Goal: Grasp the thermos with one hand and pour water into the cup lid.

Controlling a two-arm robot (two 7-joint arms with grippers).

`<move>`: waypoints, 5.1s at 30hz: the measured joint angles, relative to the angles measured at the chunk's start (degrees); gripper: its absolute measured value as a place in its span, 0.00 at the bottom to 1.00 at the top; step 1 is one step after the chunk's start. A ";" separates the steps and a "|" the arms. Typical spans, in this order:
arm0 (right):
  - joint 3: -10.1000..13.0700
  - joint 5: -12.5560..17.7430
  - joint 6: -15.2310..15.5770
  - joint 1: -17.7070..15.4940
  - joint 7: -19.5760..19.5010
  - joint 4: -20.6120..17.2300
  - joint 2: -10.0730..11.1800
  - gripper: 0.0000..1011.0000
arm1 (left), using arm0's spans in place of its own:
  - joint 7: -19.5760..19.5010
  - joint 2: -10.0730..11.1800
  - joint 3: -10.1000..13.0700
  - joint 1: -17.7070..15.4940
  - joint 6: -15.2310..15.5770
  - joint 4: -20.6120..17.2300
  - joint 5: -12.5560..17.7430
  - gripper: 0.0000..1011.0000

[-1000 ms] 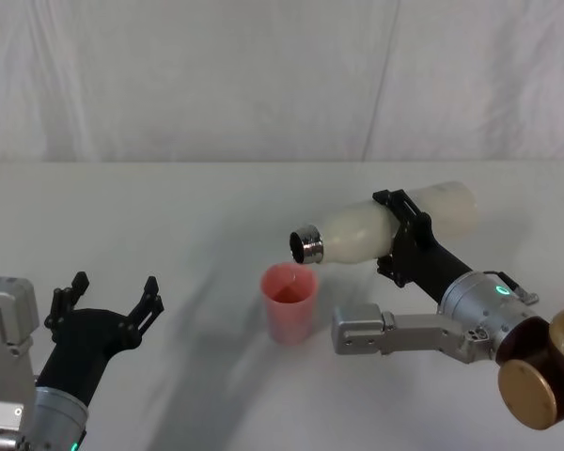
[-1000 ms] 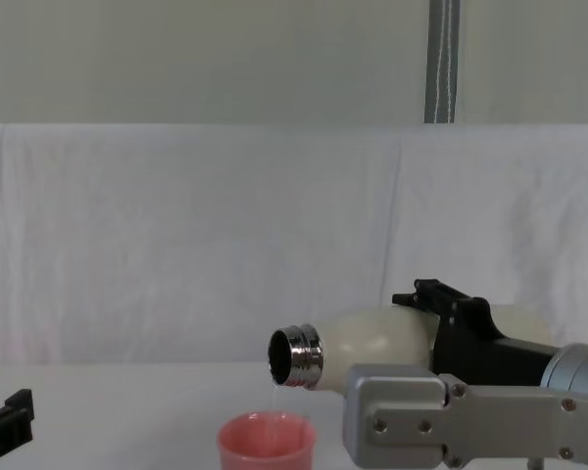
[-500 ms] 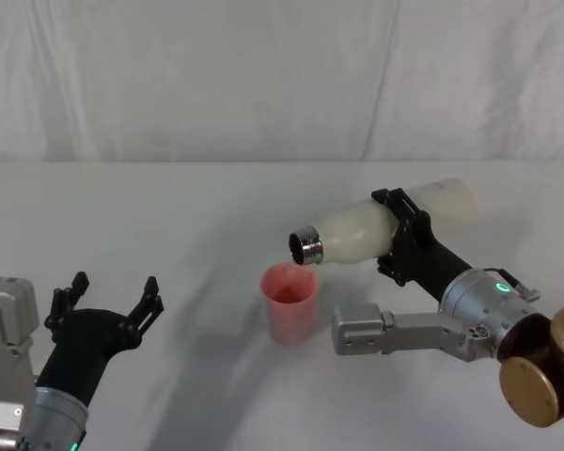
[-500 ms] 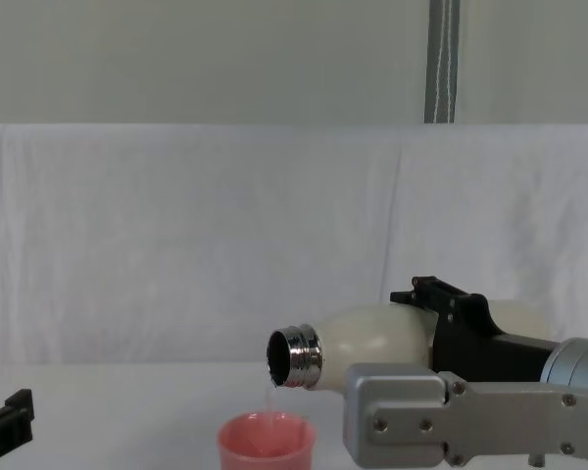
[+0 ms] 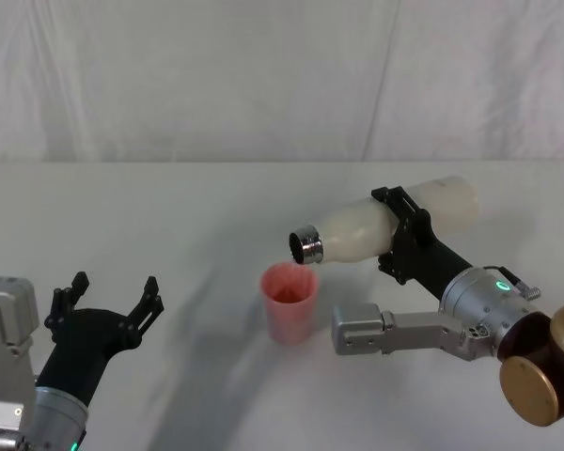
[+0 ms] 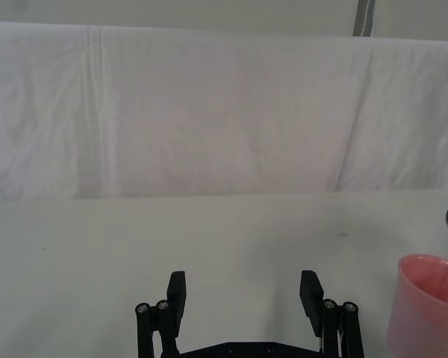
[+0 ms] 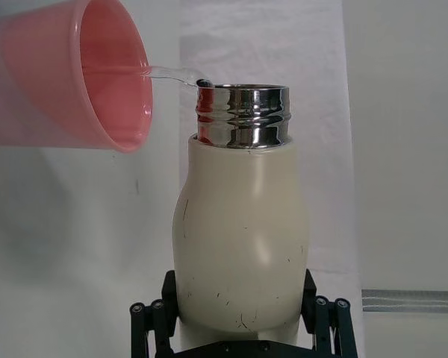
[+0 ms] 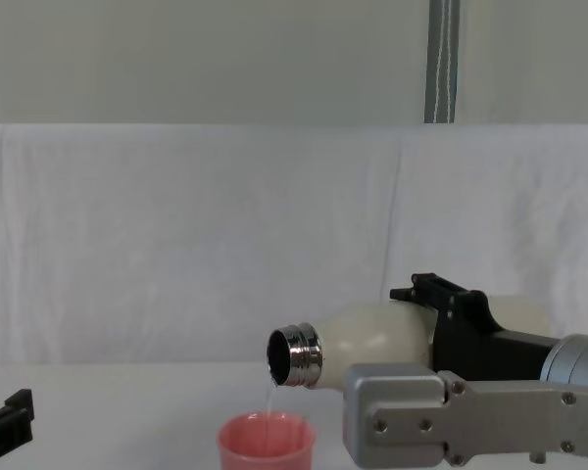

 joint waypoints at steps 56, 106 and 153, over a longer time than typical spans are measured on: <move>-0.07 -0.91 0.65 -0.08 0.33 -0.39 0.47 0.94 | 0.00 0.01 0.00 0.00 0.00 0.00 0.00 0.99; 11.99 19.43 -2.57 -6.12 -0.47 -1.39 -5.22 0.94 | 0.00 0.00 0.00 0.00 0.00 0.00 0.00 0.99; 31.95 58.49 -7.41 -14.49 3.39 0.69 -15.65 0.94 | 0.00 0.00 0.00 0.00 0.00 0.00 0.00 0.99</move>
